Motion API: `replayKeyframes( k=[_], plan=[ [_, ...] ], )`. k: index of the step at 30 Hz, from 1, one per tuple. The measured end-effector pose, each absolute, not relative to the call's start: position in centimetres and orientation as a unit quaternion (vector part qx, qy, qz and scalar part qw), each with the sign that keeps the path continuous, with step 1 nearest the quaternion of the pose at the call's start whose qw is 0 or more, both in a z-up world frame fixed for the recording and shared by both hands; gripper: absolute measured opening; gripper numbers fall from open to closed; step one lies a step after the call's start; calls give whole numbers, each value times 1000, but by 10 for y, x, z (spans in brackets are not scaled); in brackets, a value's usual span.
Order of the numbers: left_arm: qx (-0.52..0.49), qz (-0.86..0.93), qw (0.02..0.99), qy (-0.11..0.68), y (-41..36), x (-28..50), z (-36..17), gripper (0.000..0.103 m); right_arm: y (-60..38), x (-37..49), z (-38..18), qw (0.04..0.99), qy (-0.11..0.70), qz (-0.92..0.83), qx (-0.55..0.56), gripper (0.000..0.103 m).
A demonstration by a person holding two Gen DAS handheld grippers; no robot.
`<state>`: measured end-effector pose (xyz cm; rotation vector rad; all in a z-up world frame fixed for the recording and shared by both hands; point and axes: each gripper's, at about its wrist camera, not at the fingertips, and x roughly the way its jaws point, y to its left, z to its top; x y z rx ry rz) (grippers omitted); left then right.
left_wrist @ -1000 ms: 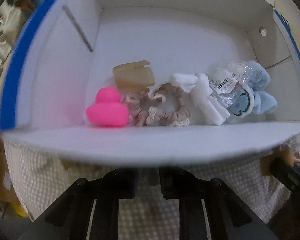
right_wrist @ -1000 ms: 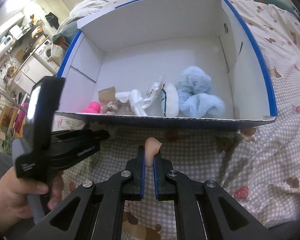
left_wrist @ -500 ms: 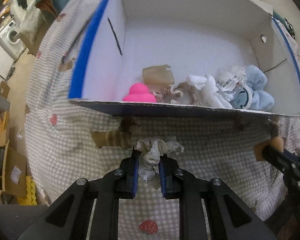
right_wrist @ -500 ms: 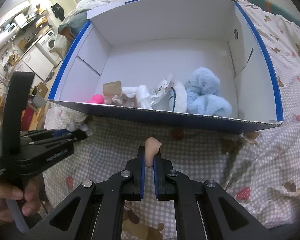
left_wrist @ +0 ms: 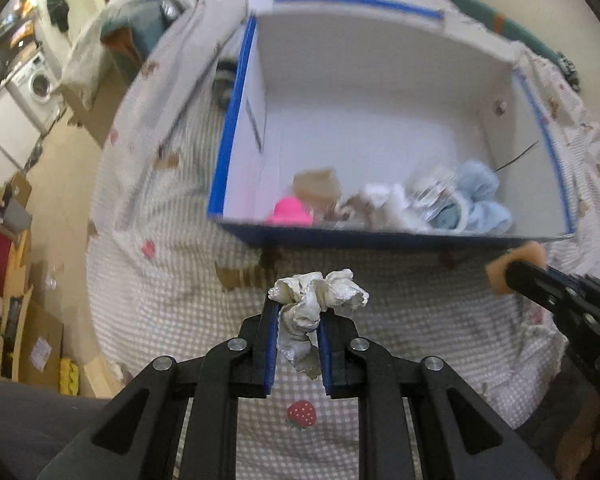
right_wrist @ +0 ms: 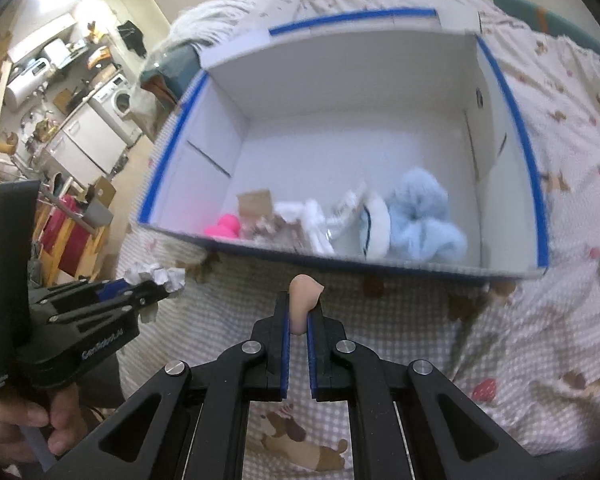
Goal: Organize soft objects
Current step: 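Carry the scrunchie and foam cylinder over the box with both tools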
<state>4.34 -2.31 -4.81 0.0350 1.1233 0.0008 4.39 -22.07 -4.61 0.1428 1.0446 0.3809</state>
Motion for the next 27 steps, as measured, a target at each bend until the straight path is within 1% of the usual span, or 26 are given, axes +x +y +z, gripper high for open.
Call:
replayKeyframes(
  k=[7, 13, 19, 25, 27],
  plan=[
    [7, -19, 882, 471, -20, 60, 6, 16, -229, 53, -10, 868, 452, 194, 67, 9],
    [13, -12, 885, 465, -23, 103, 12, 16, -237, 81, 1, 878, 438, 183, 59, 9],
    [34, -23, 887, 460, -36, 137, 0, 16, -241, 114, -6, 885, 432, 163, 55, 9],
    [45, -38, 878, 474, -44, 158, -36, 16, -251, 133, -44, 865, 471, 149, 89, 9],
    [48, -38, 876, 479, -43, 159, -47, 16, -249, 135, -48, 862, 476, 153, 87, 9]
  ],
)
